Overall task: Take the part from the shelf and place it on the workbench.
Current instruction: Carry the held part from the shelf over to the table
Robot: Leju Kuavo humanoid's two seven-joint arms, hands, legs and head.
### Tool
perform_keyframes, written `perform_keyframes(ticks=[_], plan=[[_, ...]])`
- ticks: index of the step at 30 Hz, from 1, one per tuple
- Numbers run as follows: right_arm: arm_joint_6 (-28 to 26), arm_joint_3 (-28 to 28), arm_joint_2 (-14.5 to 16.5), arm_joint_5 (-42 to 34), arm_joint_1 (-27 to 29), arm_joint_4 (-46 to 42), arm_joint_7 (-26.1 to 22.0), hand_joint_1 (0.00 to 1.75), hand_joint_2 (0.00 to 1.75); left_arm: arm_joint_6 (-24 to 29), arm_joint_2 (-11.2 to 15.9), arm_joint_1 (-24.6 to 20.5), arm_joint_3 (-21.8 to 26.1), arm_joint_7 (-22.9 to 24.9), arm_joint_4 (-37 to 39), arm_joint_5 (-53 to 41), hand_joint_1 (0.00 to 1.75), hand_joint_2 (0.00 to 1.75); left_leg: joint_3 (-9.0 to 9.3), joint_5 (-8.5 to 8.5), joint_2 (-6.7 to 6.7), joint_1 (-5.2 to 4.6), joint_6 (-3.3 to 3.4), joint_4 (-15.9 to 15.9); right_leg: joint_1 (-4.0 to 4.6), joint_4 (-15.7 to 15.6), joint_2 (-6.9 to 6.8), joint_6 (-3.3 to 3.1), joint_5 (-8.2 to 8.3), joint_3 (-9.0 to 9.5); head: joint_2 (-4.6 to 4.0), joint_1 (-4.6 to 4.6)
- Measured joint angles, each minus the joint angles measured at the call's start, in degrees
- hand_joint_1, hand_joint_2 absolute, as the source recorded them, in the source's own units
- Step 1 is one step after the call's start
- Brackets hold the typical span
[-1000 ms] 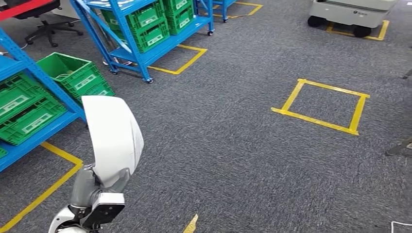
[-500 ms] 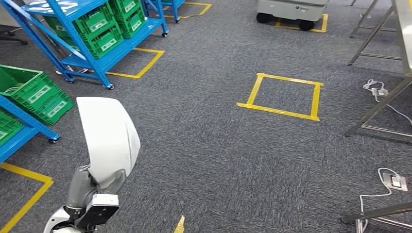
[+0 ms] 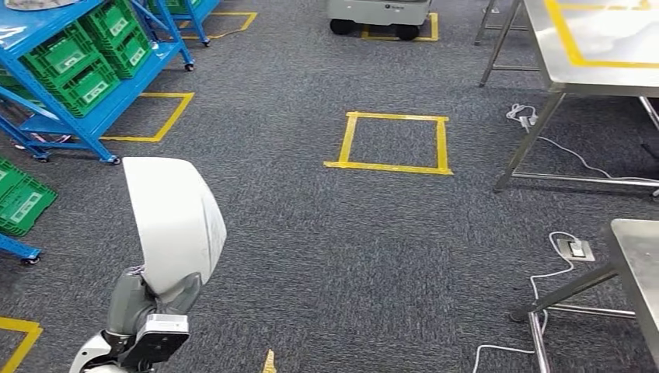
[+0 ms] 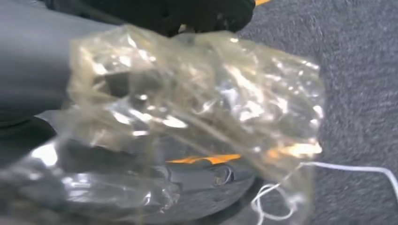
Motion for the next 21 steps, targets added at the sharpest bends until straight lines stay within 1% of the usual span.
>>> perform_keyframes(ticks=[1, 2, 3, 4, 5, 6, 7, 8, 9, 10, 11, 12, 13, 14, 15, 16, 17, 18, 19, 20, 21], plan=[[0.0, -0.1, 0.0, 0.0, 0.0, -0.1, 0.0, 0.0, 0.0, 0.0, 0.0, 0.0, 0.0, 0.0, 0.0, 0.0, 1.75, 1.75, -1.08, -1.88, -1.44, 0.12, -0.22, 2.7, 0.0, 0.0, 0.54, -0.33, 0.2, 0.01, 0.0, -0.05], [0.0, -0.1, 0.0, 0.0, -0.1, -0.2, 0.0, 0.0, 0.0, 0.0, 0.0, 0.0, 0.0, 0.0, 0.0, 0.0, 1.75, 1.75, -2.65, -4.03, -2.67, 0.16, -0.28, 6.4, 0.11, 0.0, 1.13, -0.59, 0.37, -0.16, 0.0, -0.1], [0.0, -0.2, 0.0, 0.0, -0.1, -0.3, 0.0, 0.0, 0.0, 0.0, 0.0, 0.1, 0.0, -0.1, 0.0, 0.0, 1.75, 1.75, -4.47, -5.91, -3.3, 0.17, -0.21, 10.6, 0.28, 0.0, 1.79, -0.77, 0.51, -0.33, 0.0, -0.08], [0.1, -0.3, 0.1, 0.0, 0.0, -0.4, 0.0, 0.0, 0.0, 0.0, 0.0, 0.1, 0.0, -0.1, 0.0, 0.0, 1.75, 1.75, -5.92, -6.91, -3.56, 0.14, -0.03, 13.8, 0.48, 0.0, 2.53, -0.87, 0.6, -0.44, 0.0, -0.08], [0.2, -0.4, 0.1, 0.1, 0.0, -0.4, 0.0, 0.0, 0.0, 0.0, 0.0, 0.1, 0.0, -0.1, 0.0, 0.0, 1.75, 1.75, -6.59, -6.76, -3.68, 0.06, 0.28, 15.1, 0.69, 0.0, 3.3, -0.94, 0.67, -0.48, 0.0, -0.07], [0.4, -0.5, 0.1, 0.3, 0.0, -0.5, 0.0, 0.0, 0.0, -0.1, 0.0, 0.0, 0.0, -0.1, 0.0, 0.0, 1.75, 1.75, -6.24, -5.4, -3.88, -0.08, 0.71, 14.2, 0.86, 0.0, 4.11, -0.97, 0.73, -0.44, 0.0, -0.03], [0.6, -0.7, 0.2, 0.5, 0.0, -0.6, 0.0, 0.0, 0.0, -0.3, 0.0, 0.0, 0.0, -0.2, 0.0, 0.1, 1.75, 1.75, -4.93, -3.17, -4.36, -0.32, 1.23, 11.2, 0.97, 0.0, 4.89, -0.99, 0.77, -0.34, 0.0, -0.04], [0.8, -0.9, 0.3, 0.8, 0.0, -0.6, 0.0, 0.0, 0.0, -0.5, 0.0, 0.0, 0.0, -0.4, 0.0, 0.1, 1.75, 1.75, -3.21, -0.81, -5.61, -0.62, 1.82, 7.2, 0.95, 0.0, 5.61, -0.98, 0.84, -0.3, 0.0, -0.01], [1.0, -1.1, 0.5, 1.0, -0.1, -0.7, 0.0, 0.0, 0.0, -0.7, 0.0, -0.1, 0.0, -0.5, 0.0, 0.2, 1.75, 1.75, -1.68, 0.92, -7.17, -0.82, 2.48, 3.5, 0.93, 0.0, 6.3, -0.87, 0.95, -0.37, 0.0, 0.01], [1.2, -1.2, 0.7, 1.2, -0.1, -0.7, 0.0, 0.0, 0.0, -1.0, 0.0, -0.2, 0.0, -0.6, 0.0, 0.2, 1.75, 1.75, -0.64, 1.86, -8.45, -1.05, 3.04, 0.9, 0.78, 0.0, 6.93, -0.66, 1.12, -0.62, 0.0, -0.05], [1.3, -1.4, 0.9, 1.4, -0.2, -0.8, -0.1, 0.0, 0.0, -1.2, 0.0, -0.3, 0.0, -0.7, 0.0, 0.3, 1.75, 1.75, -0.21, 2.04, -9.27, -1.19, 3.56, -0.6, 0.58, 0.0, 7.57, -0.33, 1.35, -1.01, 0.0, -0.13], [1.4, -1.6, 1.0, 1.6, -0.2, -0.8, -0.1, 0.0, 0.0, -1.5, 0.0, -0.4, 0.0, -0.8, 0.0, 0.3, 1.75, 1.75, -0.15, 1.9, -9.14, -1.26, 3.93, -1.0, 0.46, -0.1, 8.19, 0.07, 1.61, -1.36, 0.0, -0.18], [1.5, -1.9, 1.1, 1.8, -0.1, -0.8, -0.1, 0.0, 0.0, -1.7, 0.0, -0.6, 0.0, -0.8, 0.0, 0.4, 1.75, 1.75, 0.0, 2.03, -8.46, -1.29, 4.11, -1.7, 0.36, -0.2, 8.69, 0.45, 1.83, -1.75, 0.0, -0.25], [1.5, -2.1, 1.1, 1.9, -0.1, -0.8, -0.1, 0.0, 0.0, -1.9, 0.0, -0.8, 0.0, -0.9, 0.0, 0.4, 1.75, 1.75, 0.27, 2.33, -7.66, -1.18, 4.15, -2.4, 0.42, 0.0, 8.28, 0.64, 1.76, -2.12, 0.0, -0.22], [1.5, -2.4, 1.2, 1.9, -0.1, -0.8, -0.1, 0.0, 0.0, -2.1, -0.1, -0.9, 0.0, -0.9, 0.0, 0.4, 1.75, 1.75, 0.55, 2.72, -6.87, -1.07, 4.13, -3.2, 0.57, 1.0, 7.05, 0.8, 1.04, -2.75, 0.0, -0.1], [1.5, -2.6, 1.2, 1.9, -0.1, -0.9, -0.1, 0.0, 0.0, -2.2, -0.2, -1.0, 0.0, -1.0, 0.0, 0.4, 1.75, 1.75, 0.79, 3.07, -6.01, -0.94, 4.09, -3.8, 0.7, 3.0, 5.41, 0.94, -0.34, -3.85, 0.0, -0.03], [1.4, -2.7, 1.2, 2.0, -0.2, -0.9, -0.2, 0.0, 0.0, -2.3, -0.2, -1.0, 0.0, -1.1, 0.1, 0.4, 1.75, 1.75, 0.86, 3.23, -5.11, -0.93, 4.03, -4.1, 0.73, 6.1, 3.6, 1.11, -2.23, -5.32, 0.0, 0.03], [1.3, -2.8, 1.2, 2.1, -0.3, -1.0, -0.2, 0.0, 0.0, -2.4, -0.2, -1.0, 0.1, -1.2, 0.1, 0.5, 1.75, 1.75, 0.76, 3.25, -4.25, -0.95, 4.06, -4.1, 0.68, 9.8, 2.5, 1.45, -4.22, -7.07, 0.0, 0.08], [1.3, -2.8, 1.2, 2.2, -0.3, -1.0, -0.2, 0.0, 0.0, -2.5, -0.3, -1.0, 0.1, -1.2, 0.1, 0.5, 1.75, 1.75, 0.63, 3.24, -3.34, -0.96, 4.03, -4.0, 0.56, 13.0, 2.03, 1.79, -5.58, -8.52, 0.0, 0.07], [1.2, -2.8, 1.2, 2.4, -0.2, -1.0, -0.2, 0.0, 0.0, -2.7, -0.3, -1.0, 0.1, -1.2, 0.2, 0.5, 1.75, 1.75, 0.52, 3.2, -2.46, -0.94, 3.98, -4.0, 0.41, 14.7, 1.77, 2.12, -5.99, -9.13, 0.0, 0.05], [1.2, -2.9, 1.2, 2.6, -0.1, -1.1, -0.2, 0.0, 0.0, -2.9, -0.4, -1.0, 0.2, -1.2, 0.2, 0.6, 1.75, 1.75, 0.42, 3.13, -1.65, -0.88, 3.85, -3.8, 0.23, 14.2, 1.5, 2.44, -5.32, -8.54, 0.0, 0.07]])
